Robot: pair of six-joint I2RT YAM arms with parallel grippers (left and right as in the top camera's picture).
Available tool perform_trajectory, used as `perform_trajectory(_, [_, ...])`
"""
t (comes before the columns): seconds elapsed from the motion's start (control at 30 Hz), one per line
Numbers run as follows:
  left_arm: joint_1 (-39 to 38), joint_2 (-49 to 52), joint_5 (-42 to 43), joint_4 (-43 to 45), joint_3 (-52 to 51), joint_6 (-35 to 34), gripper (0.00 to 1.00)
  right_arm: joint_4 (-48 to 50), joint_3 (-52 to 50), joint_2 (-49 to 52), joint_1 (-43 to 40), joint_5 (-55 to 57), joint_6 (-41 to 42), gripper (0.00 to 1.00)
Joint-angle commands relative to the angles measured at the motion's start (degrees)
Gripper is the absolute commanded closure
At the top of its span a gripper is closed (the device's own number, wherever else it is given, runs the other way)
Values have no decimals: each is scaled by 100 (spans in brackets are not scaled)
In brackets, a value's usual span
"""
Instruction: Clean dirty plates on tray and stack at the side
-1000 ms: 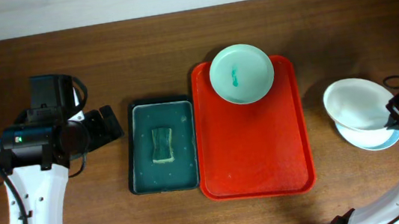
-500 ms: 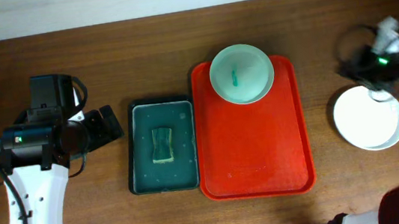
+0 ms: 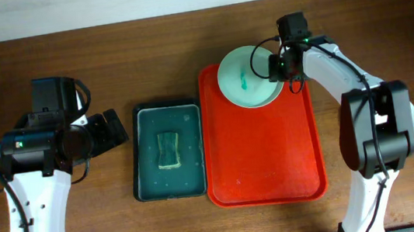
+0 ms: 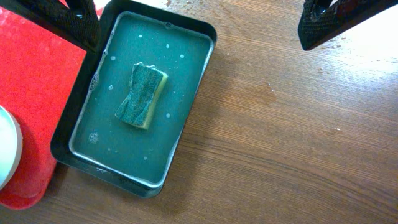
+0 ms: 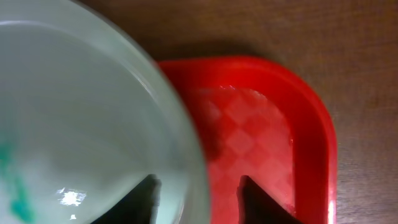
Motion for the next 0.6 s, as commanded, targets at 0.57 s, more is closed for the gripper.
perform_trajectory(0.57, [26, -44, 4, 9, 57, 26, 1, -3729, -1495, -2809, 929, -643, 1593, 96])
